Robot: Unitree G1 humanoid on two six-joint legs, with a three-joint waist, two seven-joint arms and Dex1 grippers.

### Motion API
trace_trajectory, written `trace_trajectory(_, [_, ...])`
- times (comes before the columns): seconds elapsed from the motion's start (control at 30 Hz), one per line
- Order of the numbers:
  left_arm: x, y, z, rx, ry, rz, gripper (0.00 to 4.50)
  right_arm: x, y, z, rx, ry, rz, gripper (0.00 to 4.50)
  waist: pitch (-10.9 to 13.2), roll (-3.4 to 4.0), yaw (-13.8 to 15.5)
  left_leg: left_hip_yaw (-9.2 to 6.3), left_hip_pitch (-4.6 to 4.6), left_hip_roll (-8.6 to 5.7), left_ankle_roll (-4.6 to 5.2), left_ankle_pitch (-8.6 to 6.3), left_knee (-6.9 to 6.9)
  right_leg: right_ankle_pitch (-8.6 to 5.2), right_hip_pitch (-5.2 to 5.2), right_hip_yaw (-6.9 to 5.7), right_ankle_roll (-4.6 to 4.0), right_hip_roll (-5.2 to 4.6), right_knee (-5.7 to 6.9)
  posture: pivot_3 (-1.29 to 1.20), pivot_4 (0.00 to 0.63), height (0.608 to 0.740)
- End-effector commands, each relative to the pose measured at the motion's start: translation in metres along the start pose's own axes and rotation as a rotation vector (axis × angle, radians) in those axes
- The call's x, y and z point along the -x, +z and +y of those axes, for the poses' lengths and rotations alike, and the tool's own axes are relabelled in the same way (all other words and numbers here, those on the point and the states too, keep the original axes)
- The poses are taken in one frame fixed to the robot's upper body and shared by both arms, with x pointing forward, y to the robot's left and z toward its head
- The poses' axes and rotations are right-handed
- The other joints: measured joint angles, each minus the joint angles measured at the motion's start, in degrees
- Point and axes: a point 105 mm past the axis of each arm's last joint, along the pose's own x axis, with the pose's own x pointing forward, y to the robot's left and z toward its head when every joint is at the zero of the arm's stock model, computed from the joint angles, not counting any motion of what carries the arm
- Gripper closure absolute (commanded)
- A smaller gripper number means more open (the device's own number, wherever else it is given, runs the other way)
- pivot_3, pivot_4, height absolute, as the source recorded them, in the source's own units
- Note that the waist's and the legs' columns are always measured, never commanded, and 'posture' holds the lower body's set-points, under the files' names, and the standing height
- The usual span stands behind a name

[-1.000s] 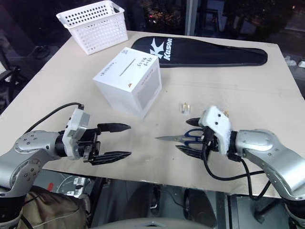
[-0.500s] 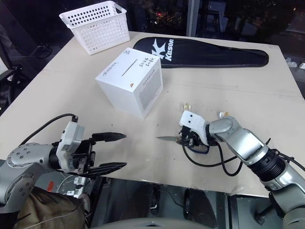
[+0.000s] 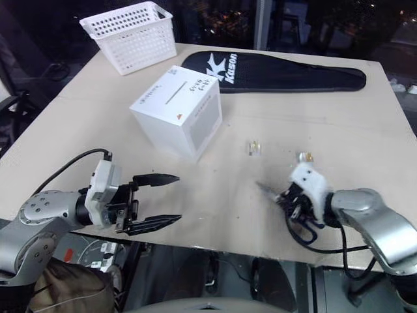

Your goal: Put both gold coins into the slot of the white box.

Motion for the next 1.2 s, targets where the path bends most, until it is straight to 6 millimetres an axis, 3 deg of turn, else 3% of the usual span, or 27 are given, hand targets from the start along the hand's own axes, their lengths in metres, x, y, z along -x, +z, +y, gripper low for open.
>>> trace_trajectory(0.03, [-0.008,0.005,-0.001,-0.011,-0.028,-0.032,0.00,0.034,-0.019,-0.032,-0.056,-0.224,0.046,4.23,-0.01,0.01,-0.01,0.04,0.02,0.02,0.00,0.00,0.00,-0.01,0.00,0.02,0.01,0.04,-0.01,0.00,0.150,0.740])
trace_trajectory(0.1, [-0.012,0.006,0.000,-0.015,-0.038,-0.039,0.00,0.045,-0.037,-0.047,-0.108,-0.300,0.101,4.23,-0.01,0.01,0.05,0.01,0.01,0.02,0.00,0.00,0.01,-0.03,0.01,0.02,0.03,0.07,-0.01,0.00,0.150,0.740])
trace_trajectory(0.23, [-0.018,0.010,0.004,-0.032,-0.056,-0.047,0.00,0.043,-0.063,-0.086,-0.206,-0.401,0.156,4.23,-0.06,-0.05,-0.54,0.12,0.05,0.03,0.01,0.01,0.07,-0.03,0.01,0.08,0.02,0.24,0.01,0.00,0.150,0.740])
trace_trajectory(0.27, [-0.018,0.011,0.005,-0.034,-0.057,-0.045,0.00,0.041,-0.065,-0.092,-0.222,-0.412,0.157,3.19,-0.06,-0.06,-0.66,0.20,0.15,0.07,0.02,0.01,0.07,-0.03,0.04,0.23,0.03,0.38,0.03,0.00,0.150,0.740])
trace_trajectory(0.3, [-0.019,0.012,0.005,-0.035,-0.059,-0.044,0.00,0.040,-0.065,-0.096,-0.229,-0.414,0.153,2.70,-0.06,-0.05,-0.64,0.19,0.10,0.07,0.02,0.01,0.17,-0.03,0.04,0.30,-0.01,0.41,0.03,0.00,0.150,0.740])
trace_trajectory(0.4, [-0.020,0.014,0.007,-0.038,-0.057,-0.044,0.00,0.038,-0.057,-0.100,-0.186,-0.425,0.125,1.46,-0.08,-0.06,-0.52,0.21,0.08,0.06,0.04,0.01,0.21,-0.02,0.06,0.37,0.00,0.42,0.02,0.00,0.150,0.740])
trace_trajectory(0.53, [-0.023,0.014,0.009,-0.048,-0.055,-0.032,0.00,0.041,-0.024,-0.103,-0.145,-0.469,-0.045,0.07,-0.07,-0.05,-0.54,0.22,0.07,0.09,0.06,-0.01,0.20,0.09,0.04,0.41,0.20,0.46,0.02,0.00,0.150,0.740])
trace_trajectory(0.63, [-0.024,0.016,0.010,-0.045,-0.057,-0.038,0.00,0.041,-0.016,-0.101,-0.120,-0.473,-0.083,0.07,-0.04,0.00,-0.42,0.22,0.07,0.09,0.05,-0.01,0.19,0.09,0.03,0.41,0.21,0.48,0.03,0.00,0.150,0.740])
trace_trajectory(0.77, [-0.038,0.032,0.024,-0.054,0.017,-0.087,0.00,0.023,0.040,-0.081,-0.235,-0.430,-0.319,0.07,-0.02,0.01,-0.51,0.23,0.06,0.10,0.05,-0.01,0.19,0.10,0.02,0.44,0.22,0.48,0.03,0.00,0.150,0.740])
trace_trajectory(0.87, [-0.043,0.036,0.023,-0.041,0.022,-0.109,0.00,0.013,0.049,-0.074,-0.256,-0.432,-0.328,1.31,-0.03,0.01,-0.49,0.23,0.04,0.12,0.05,-0.01,0.30,0.14,-0.03,0.50,0.28,0.54,0.21,0.00,0.150,0.740])
trace_trajectory(0.97, [-0.045,0.037,0.022,-0.039,0.031,-0.121,0.00,0.005,0.055,-0.069,-0.304,-0.406,-0.346,1.31,-0.03,-0.01,0.04,0.27,-0.05,0.05,0.05,-0.01,0.26,0.24,-0.08,0.52,0.08,0.48,0.17,0.00,0.150,0.740])
trace_trajectory(1.03, [-0.047,0.036,0.021,-0.038,0.033,-0.122,0.00,0.001,0.057,-0.069,-0.321,-0.408,-0.340,1.72,-0.03,0.00,-0.05,0.31,-0.06,0.03,0.06,-0.02,0.26,0.26,-0.09,0.56,0.05,0.47,0.15,0.00,0.150,0.740])
trace_trajectory(1.07, [-0.047,0.036,0.020,-0.038,0.034,-0.123,0.00,-0.001,0.056,-0.070,-0.323,-0.411,-0.332,2.00,-0.03,0.00,-0.09,0.34,-0.05,0.03,0.07,-0.02,0.26,0.26,-0.08,0.59,0.05,0.47,0.15,0.00,0.150,0.740])
trace_trajectory(1.17, [-0.047,0.035,0.020,-0.038,0.037,-0.125,0.00,-0.004,0.055,-0.069,-0.323,-0.417,-0.310,3.39,-0.03,0.00,-0.08,0.36,-0.02,0.04,0.08,-0.03,0.26,0.26,-0.09,0.60,0.06,0.48,0.15,0.00,0.150,0.740])
trace_trajectory(1.2, [-0.046,0.035,0.020,-0.038,0.041,-0.125,0.00,-0.004,0.054,-0.069,-0.325,-0.420,-0.303,3.39,-0.03,0.00,-0.10,0.36,-0.02,0.04,0.08,-0.03,0.26,0.26,-0.09,0.60,0.05,0.48,0.15,0.00,0.150,0.740])
